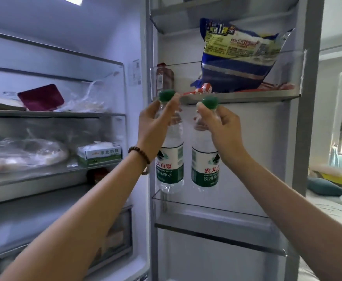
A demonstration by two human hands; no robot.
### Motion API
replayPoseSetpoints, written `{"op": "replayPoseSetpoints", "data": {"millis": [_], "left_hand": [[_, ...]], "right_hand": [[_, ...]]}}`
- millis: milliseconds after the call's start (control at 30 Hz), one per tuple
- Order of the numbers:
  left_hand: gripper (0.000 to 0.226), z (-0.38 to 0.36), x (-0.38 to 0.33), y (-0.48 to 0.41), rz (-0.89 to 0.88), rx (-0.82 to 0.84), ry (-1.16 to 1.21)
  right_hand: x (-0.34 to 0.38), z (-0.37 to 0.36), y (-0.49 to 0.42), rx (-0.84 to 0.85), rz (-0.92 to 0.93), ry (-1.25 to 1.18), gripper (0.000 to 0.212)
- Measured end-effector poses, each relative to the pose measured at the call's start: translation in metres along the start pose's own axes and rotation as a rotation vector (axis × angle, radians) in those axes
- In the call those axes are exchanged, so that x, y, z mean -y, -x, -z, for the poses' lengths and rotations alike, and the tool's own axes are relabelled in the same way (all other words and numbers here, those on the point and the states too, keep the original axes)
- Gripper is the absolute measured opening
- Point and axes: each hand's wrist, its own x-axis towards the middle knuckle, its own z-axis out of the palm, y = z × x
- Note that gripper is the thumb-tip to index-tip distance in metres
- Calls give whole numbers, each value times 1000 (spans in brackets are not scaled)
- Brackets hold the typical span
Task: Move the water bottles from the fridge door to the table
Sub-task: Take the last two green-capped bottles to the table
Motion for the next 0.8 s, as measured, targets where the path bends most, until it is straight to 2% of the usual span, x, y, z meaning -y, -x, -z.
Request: {"op": "replayPoseSetpoints", "data": {"millis": [67, 133, 367, 467, 567, 667, 800], "left_hand": [[43, -1, -23, 6, -2, -46, -67], [48, 0, -45, 18, 13, -104, -131], [26, 28, -118, 102, 20, -399, -524], [30, 41, -164, 154, 58, -526, -727], [33, 57, -221, 207, 109, -643, -897], [29, 67, -285, 261, 118, -778, -1014], [20, 72, -384, 327, 90, -940, -1102]], "right_hand": [[16, -4, 0, 21, 30, -36, 19], [28, -9, 4, 44, 23, -104, 13], [52, -48, 66, 311, -119, -344, 22], [77, -74, 110, 426, -211, -463, 28], [118, -102, 158, 546, -238, -625, 18], [173, -128, 202, 658, -295, -750, 26], [270, -161, 258, 783, -291, -899, 24]]}}
